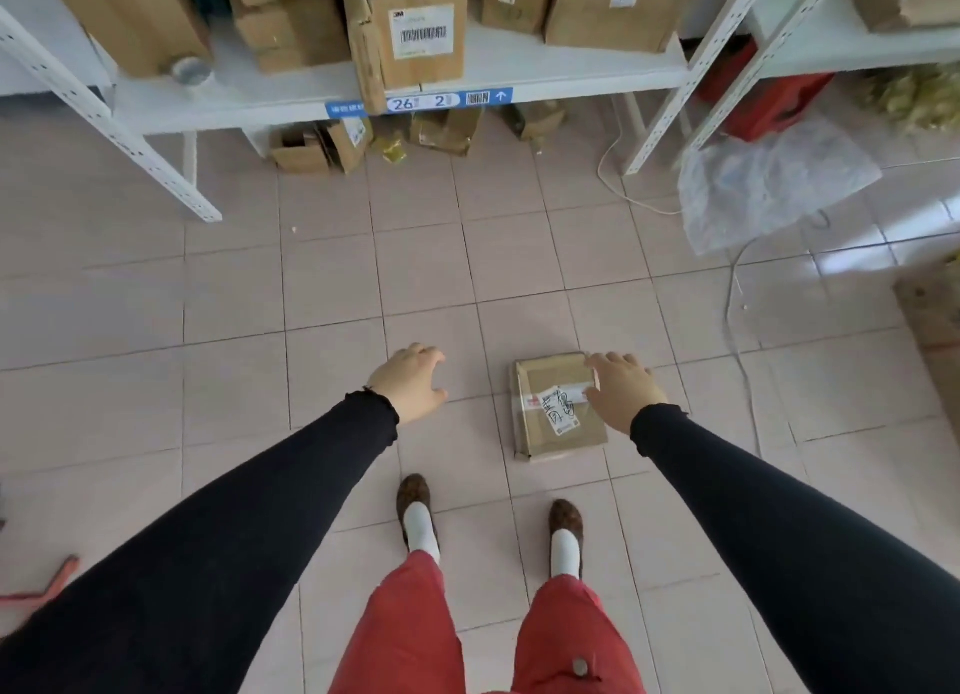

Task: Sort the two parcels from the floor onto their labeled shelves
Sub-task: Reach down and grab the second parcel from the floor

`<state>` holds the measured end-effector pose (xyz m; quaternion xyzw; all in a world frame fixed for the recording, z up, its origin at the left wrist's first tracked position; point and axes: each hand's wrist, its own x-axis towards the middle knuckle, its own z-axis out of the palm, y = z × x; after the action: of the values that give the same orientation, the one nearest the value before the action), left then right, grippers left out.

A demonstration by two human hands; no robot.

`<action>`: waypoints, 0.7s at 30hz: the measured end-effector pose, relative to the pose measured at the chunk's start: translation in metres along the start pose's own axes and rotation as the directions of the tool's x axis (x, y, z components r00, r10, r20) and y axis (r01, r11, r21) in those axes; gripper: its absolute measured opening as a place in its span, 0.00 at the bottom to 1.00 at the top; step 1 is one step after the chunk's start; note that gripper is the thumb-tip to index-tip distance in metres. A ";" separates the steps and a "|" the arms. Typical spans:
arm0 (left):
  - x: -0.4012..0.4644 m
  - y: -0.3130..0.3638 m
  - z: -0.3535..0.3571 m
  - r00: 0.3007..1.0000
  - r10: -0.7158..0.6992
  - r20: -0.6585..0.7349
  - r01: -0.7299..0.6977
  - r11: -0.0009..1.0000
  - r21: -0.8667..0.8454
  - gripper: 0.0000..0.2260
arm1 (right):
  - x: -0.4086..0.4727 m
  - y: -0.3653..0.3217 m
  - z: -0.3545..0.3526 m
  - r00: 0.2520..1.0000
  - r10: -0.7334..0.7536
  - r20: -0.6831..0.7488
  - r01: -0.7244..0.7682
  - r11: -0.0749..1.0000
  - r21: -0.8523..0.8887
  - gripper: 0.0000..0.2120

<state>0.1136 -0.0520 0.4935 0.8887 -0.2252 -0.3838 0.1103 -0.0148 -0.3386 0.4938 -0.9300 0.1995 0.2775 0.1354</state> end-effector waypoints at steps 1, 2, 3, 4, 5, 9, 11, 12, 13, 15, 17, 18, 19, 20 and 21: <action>0.000 0.005 0.018 1.000 -0.013 0.025 0.013 1.000 -0.009 0.26 | -0.001 0.014 0.011 1.000 0.008 0.015 -0.008 1.000 0.005 0.21; 0.001 0.012 0.037 0.998 -0.031 0.046 0.032 0.999 -0.020 0.26 | -0.001 0.028 0.022 0.999 0.019 0.027 -0.020 1.000 0.020 0.21; 0.003 0.019 0.056 0.997 -0.051 0.063 0.053 0.998 -0.033 0.25 | -0.001 0.042 0.033 0.999 0.030 0.038 -0.032 0.999 0.040 0.21; 0.006 0.028 0.075 0.994 -0.071 0.079 0.075 0.996 -0.047 0.25 | 0.000 0.057 0.044 0.998 0.037 0.050 -0.039 0.998 0.056 0.21; 0.009 0.037 0.094 0.991 -0.094 0.092 0.100 0.993 -0.063 0.25 | 0.001 0.073 0.055 0.997 0.037 0.064 -0.041 0.997 0.063 0.22; 0.032 0.075 0.176 0.976 -0.152 0.154 0.172 0.977 -0.129 0.25 | 0.016 0.144 0.099 0.990 0.032 0.136 -0.036 0.999 0.027 0.23; 0.051 0.090 0.216 0.968 -0.169 0.186 0.201 0.965 -0.169 0.26 | 0.029 0.179 0.123 0.986 0.048 0.159 -0.050 0.999 0.007 0.23; 0.061 0.096 0.236 0.963 -0.181 0.200 0.219 0.958 -0.188 0.26 | 0.037 0.195 0.136 0.984 0.059 0.166 -0.060 0.998 0.001 0.22; 0.072 0.100 0.254 0.958 -0.195 0.211 0.239 0.948 -0.209 0.26 | 0.045 0.210 0.148 0.982 0.073 0.176 -0.075 0.997 0.006 0.22; 0.095 0.106 0.290 0.948 -0.223 0.227 0.278 0.928 -0.249 0.27 | 0.064 0.234 0.176 0.976 0.102 0.192 -0.110 0.993 0.033 0.23; 0.120 0.105 0.322 0.937 -0.250 0.243 0.316 0.904 -0.289 0.28 | 0.084 0.254 0.205 0.971 0.125 0.204 -0.138 0.989 0.052 0.23; 0.134 0.103 0.337 0.932 -0.264 0.250 0.334 0.892 -0.305 0.29 | 0.095 0.261 0.221 0.969 0.130 0.211 -0.146 0.988 0.060 0.23; 0.149 0.098 0.352 0.926 -0.277 0.257 0.352 0.880 -0.319 0.29 | 0.107 0.268 0.238 0.967 0.131 0.217 -0.148 0.987 0.064 0.23; 0.164 0.093 0.366 0.919 -0.293 0.264 0.371 0.868 -0.331 0.30 | 0.119 0.274 0.254 0.966 0.130 0.222 -0.147 0.987 0.064 0.23; 0.180 0.087 0.380 0.912 -0.309 0.270 0.391 0.854 -0.342 0.30 | 0.131 0.281 0.271 0.965 0.129 0.227 -0.147 0.987 0.064 0.23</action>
<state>-0.0835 -0.2241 0.1526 0.8306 0.0118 -0.5238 0.1886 -0.1648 -0.5269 0.1598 -0.8708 0.2584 0.3802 0.1744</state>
